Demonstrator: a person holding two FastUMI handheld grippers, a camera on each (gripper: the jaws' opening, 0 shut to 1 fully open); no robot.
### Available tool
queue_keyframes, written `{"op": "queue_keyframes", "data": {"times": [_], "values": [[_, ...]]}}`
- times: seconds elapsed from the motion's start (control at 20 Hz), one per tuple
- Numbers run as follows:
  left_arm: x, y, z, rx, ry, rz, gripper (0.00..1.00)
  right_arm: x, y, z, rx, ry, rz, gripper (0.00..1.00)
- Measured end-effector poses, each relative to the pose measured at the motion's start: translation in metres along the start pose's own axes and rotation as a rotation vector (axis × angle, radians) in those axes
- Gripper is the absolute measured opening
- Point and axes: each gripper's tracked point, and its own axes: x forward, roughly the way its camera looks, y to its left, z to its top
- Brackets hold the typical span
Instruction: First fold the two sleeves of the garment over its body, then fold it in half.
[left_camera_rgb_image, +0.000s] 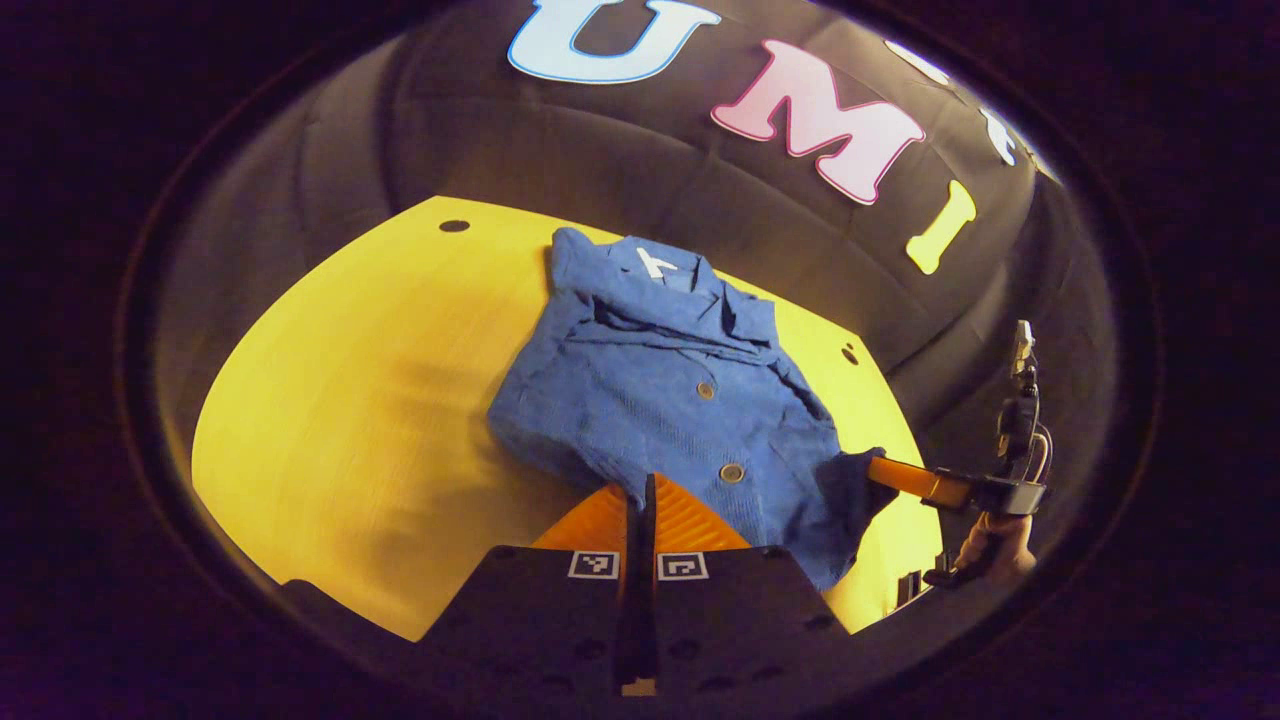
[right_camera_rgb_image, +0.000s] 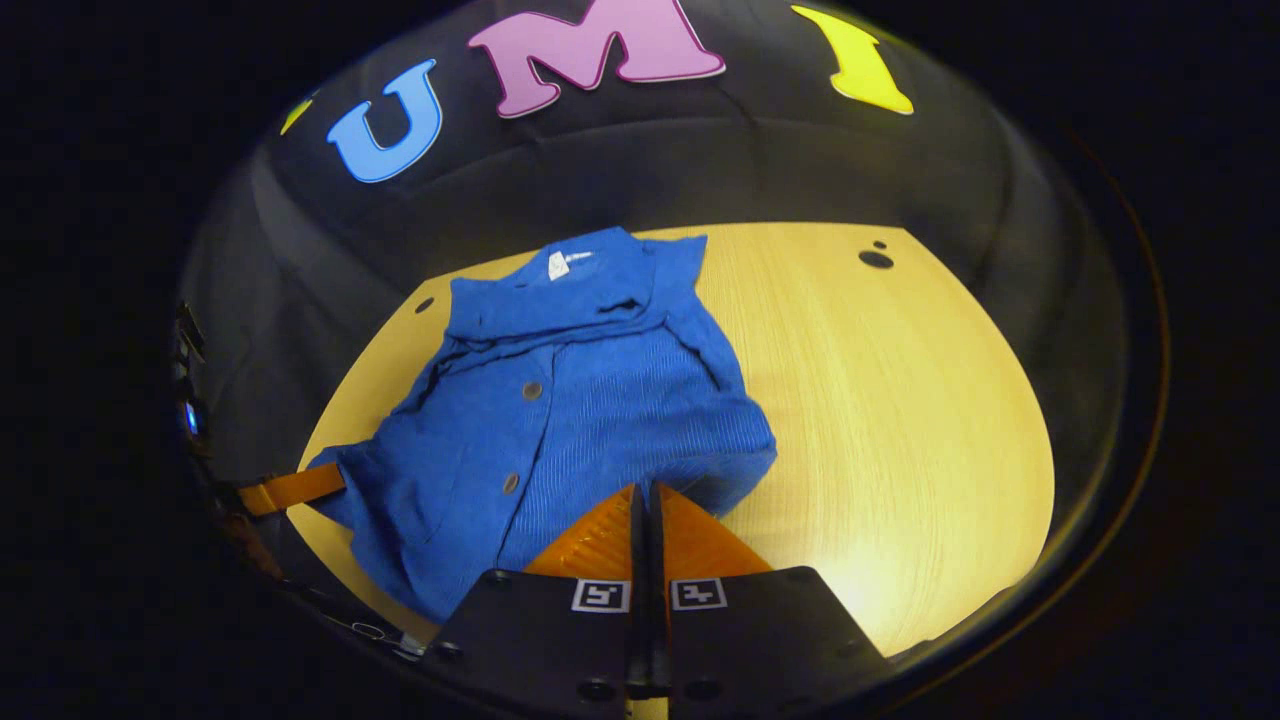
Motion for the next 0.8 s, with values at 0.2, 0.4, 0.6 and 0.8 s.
{"op": "queue_keyframes", "data": {"times": [0.2, 0.4, 0.6, 0.8], "values": [[0.01, -0.011, 0.062, 0.023, -0.099, -0.037, 0.0, 0.013, 0.005, 0.066, -0.001, -0.112, 0.01, 0.01], [0.039, -0.004, 0.136, 0.046, -0.216, -0.04, 0.0, 0.034, 0.008, 0.147, -0.019, -0.248, 0.015, 0.01], [0.08, 0.01, 0.226, 0.078, -0.39, -0.001, 0.0, 0.069, 0.007, 0.233, -0.08, -0.379, -0.001, 0.01], [0.145, 0.036, 0.306, 0.119, -0.535, 0.066, 0.0, 0.123, -0.008, 0.305, -0.138, -0.47, -0.058, 0.01]]}}
